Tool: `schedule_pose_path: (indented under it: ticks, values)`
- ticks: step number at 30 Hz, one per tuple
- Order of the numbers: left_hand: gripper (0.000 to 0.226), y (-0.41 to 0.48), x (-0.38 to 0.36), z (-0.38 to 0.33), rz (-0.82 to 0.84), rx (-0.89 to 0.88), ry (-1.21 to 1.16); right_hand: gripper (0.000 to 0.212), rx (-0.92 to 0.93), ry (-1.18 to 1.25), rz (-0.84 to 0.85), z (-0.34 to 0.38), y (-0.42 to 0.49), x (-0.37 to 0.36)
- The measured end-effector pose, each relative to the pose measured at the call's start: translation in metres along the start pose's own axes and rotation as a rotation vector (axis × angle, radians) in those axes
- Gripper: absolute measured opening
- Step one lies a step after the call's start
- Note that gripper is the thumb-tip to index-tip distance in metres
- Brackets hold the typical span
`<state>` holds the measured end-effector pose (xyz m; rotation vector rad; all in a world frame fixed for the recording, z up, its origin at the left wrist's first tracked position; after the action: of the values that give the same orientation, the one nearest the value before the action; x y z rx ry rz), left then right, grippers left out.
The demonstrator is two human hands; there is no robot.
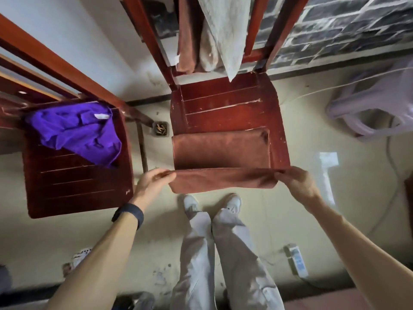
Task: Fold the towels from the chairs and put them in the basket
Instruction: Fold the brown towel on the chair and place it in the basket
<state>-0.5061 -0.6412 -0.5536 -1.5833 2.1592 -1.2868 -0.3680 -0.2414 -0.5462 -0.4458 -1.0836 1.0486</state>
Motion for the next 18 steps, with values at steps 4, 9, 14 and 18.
schedule_pose_path:
  ticks: [4,9,14,18]
  values:
    - [0.005,0.044,-0.01,-0.005,-0.085,0.011,-0.234,0.015,-0.008,0.266,-0.043,0.013,0.052,-0.018]
    - [0.006,0.098,-0.019,-0.01,-0.2,-0.067,-0.275,0.013,0.017,0.241,-0.238,0.027,0.105,-0.037]
    - [0.008,0.13,-0.025,-0.01,-0.258,-0.113,-0.176,0.019,0.036,0.118,-0.301,0.032,0.13,-0.047]
    - [0.02,0.142,-0.026,-0.009,-0.277,-0.116,-0.105,0.016,0.034,0.13,-0.324,0.035,0.138,-0.049]
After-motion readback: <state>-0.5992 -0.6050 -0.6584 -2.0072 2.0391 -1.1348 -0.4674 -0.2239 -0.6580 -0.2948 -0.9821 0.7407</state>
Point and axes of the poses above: each hand's wrist, its own y-axis towards the middle knuckle, its own x-axis out of the back of the hand, z = x × y, the point moved 5 cm from there along y, towards the middle knuckle, and after that the axes turned 7 degrees about -x, right-handed, at the moved point
